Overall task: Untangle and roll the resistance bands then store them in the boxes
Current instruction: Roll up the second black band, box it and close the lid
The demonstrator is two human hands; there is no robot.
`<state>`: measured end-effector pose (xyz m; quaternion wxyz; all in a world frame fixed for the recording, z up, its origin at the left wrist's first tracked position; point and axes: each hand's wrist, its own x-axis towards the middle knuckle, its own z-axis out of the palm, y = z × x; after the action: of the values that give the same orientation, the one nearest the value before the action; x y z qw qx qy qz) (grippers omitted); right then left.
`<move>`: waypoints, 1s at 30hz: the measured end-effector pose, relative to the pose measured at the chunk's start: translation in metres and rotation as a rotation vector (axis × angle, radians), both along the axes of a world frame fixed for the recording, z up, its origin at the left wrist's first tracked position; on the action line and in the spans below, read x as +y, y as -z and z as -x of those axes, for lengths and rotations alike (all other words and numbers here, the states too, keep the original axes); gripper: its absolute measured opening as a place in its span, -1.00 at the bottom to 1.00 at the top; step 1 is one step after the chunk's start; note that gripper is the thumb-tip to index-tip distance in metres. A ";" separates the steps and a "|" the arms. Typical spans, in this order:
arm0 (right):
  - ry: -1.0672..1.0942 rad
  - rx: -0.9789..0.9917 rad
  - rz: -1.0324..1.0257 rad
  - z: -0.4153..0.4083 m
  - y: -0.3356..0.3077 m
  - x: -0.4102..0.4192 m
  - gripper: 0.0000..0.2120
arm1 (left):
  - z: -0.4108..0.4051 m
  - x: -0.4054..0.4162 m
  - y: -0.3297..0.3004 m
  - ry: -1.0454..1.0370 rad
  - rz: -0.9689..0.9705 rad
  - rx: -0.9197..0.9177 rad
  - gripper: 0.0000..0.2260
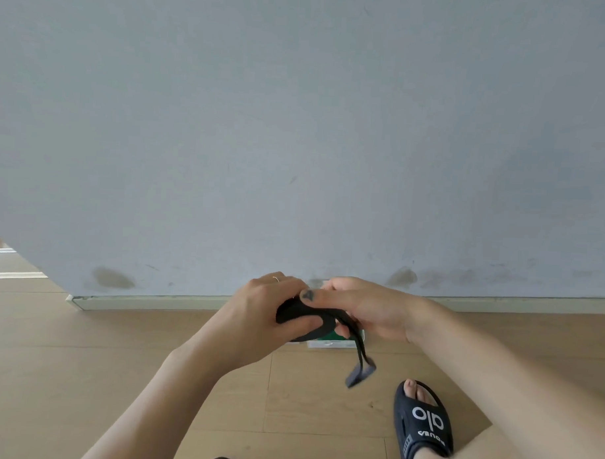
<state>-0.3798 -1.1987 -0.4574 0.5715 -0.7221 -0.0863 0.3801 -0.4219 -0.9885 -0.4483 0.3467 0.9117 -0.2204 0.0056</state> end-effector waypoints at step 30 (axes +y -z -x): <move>-0.139 0.082 -0.072 0.000 -0.007 -0.005 -0.43 | -0.006 0.005 -0.001 -0.031 0.158 -0.003 -0.98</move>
<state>-0.3801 -1.2039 -0.4505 0.5724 -0.6772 -0.1263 0.4447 -0.4162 -0.9834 -0.4476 0.4170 0.8848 -0.2058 0.0297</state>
